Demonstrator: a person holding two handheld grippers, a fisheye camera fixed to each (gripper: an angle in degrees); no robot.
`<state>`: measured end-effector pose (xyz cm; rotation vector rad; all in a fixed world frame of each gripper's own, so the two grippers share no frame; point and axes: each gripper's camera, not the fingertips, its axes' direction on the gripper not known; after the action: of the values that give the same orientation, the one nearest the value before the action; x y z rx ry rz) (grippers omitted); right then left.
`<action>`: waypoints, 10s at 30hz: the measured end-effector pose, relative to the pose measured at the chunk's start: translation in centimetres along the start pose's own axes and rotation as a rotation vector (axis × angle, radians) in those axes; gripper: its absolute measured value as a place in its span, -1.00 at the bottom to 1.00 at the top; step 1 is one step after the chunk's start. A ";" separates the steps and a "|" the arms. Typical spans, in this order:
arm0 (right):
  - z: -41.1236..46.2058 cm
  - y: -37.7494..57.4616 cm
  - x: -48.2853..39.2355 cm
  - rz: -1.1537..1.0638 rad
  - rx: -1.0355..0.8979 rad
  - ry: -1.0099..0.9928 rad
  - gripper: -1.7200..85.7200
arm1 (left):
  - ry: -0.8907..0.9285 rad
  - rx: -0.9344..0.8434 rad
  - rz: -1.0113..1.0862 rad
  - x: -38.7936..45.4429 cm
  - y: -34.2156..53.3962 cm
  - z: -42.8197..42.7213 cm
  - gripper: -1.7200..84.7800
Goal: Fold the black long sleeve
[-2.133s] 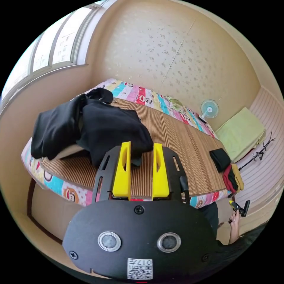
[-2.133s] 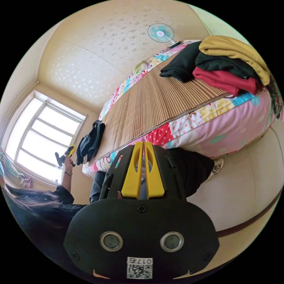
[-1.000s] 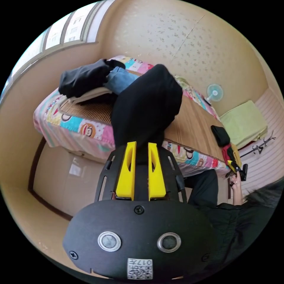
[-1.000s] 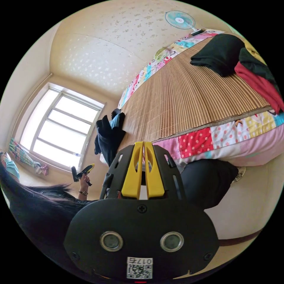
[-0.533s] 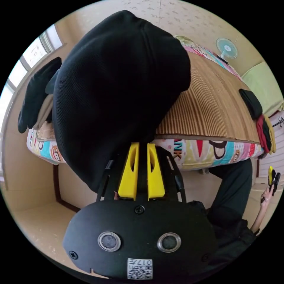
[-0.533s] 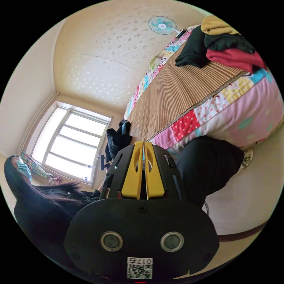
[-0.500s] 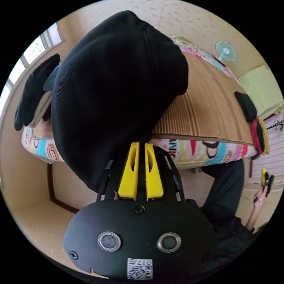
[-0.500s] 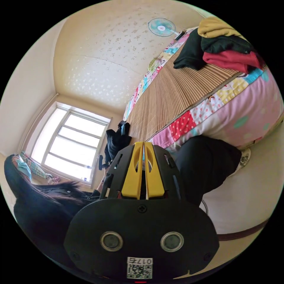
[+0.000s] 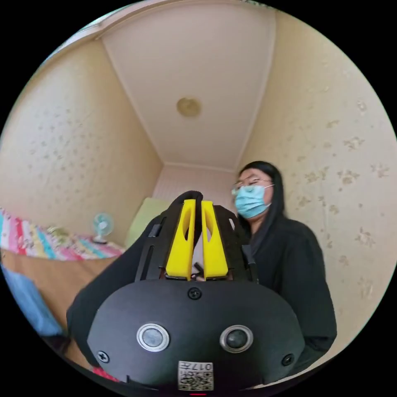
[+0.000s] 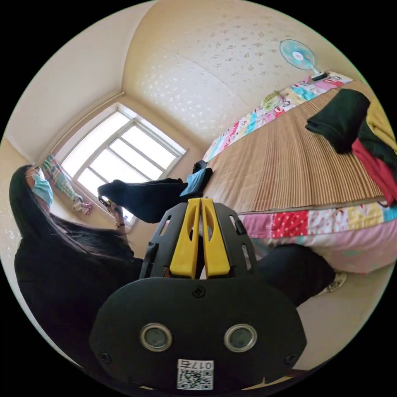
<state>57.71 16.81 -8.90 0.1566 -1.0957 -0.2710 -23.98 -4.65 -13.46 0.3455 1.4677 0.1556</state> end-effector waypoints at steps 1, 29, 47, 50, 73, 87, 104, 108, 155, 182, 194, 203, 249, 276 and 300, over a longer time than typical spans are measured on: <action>1.2 -0.8 -1.2 -0.042 -0.011 -0.033 -0.94 | 0.154 0.060 0.027 -0.9 -0.2 0.3 -0.92; 13.7 6.1 -18.1 -0.517 -0.264 -0.087 -0.66 | 0.999 0.141 -0.305 -6.4 3.8 16.5 -0.93; -7.2 0.0 -32.0 -0.621 0.636 0.261 -0.93 | -0.232 -0.152 -0.263 -3.6 3.2 2.0 -0.95; -7.8 0.4 -36.2 -0.681 0.750 0.347 -0.93 | -0.237 -0.151 -0.183 -1.6 4.1 4.2 -0.95; 24.8 -26.7 0.9 -0.317 -0.058 0.659 -0.95 | -0.903 -0.632 -0.622 -45.0 19.4 15.5 -0.83; 32.7 -5.3 9.2 -0.073 -0.342 0.644 -0.94 | -1.035 -0.842 -0.777 -29.7 39.6 18.6 -0.88; 8.3 -4.2 12.1 0.065 -0.244 0.843 -0.86 | -0.927 -0.661 -0.902 -16.0 36.5 11.0 -0.91; -4.8 -6.0 15.4 0.210 0.069 0.735 -0.87 | -0.949 -0.678 -0.859 -14.6 34.2 9.6 -0.88; 23.5 -15.3 3.6 0.002 0.145 0.110 -0.83 | -1.163 -0.771 -0.712 -12.2 31.0 11.9 -0.76; 24.0 7.9 13.7 0.066 0.002 0.677 -0.95 | -0.317 -0.319 -0.747 -23.4 14.1 8.5 -0.87; 23.0 6.9 16.6 0.154 -0.029 0.451 -0.95 | -0.541 -0.615 -0.779 -33.2 27.7 31.0 -0.75; 27.7 3.5 12.4 0.092 -0.174 0.977 -0.95 | -1.197 -1.090 -0.661 -26.9 38.7 24.3 -0.95; -4.1 2.8 3.7 0.182 0.079 0.117 -0.90 | -0.496 -0.157 -0.796 -4.7 22.1 3.5 -0.87; 24.7 -2.3 10.0 -0.040 -0.128 0.801 -0.84 | -1.027 -0.216 -1.250 -19.9 36.0 -0.2 -0.54; 14.6 3.7 12.2 0.043 0.018 0.465 -0.94 | -0.347 -0.716 -0.643 -22.9 32.7 35.2 -0.76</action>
<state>50.46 16.89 9.02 0.2004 -0.6393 -0.1739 11.94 14.31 21.02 -0.6506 1.0302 0.0853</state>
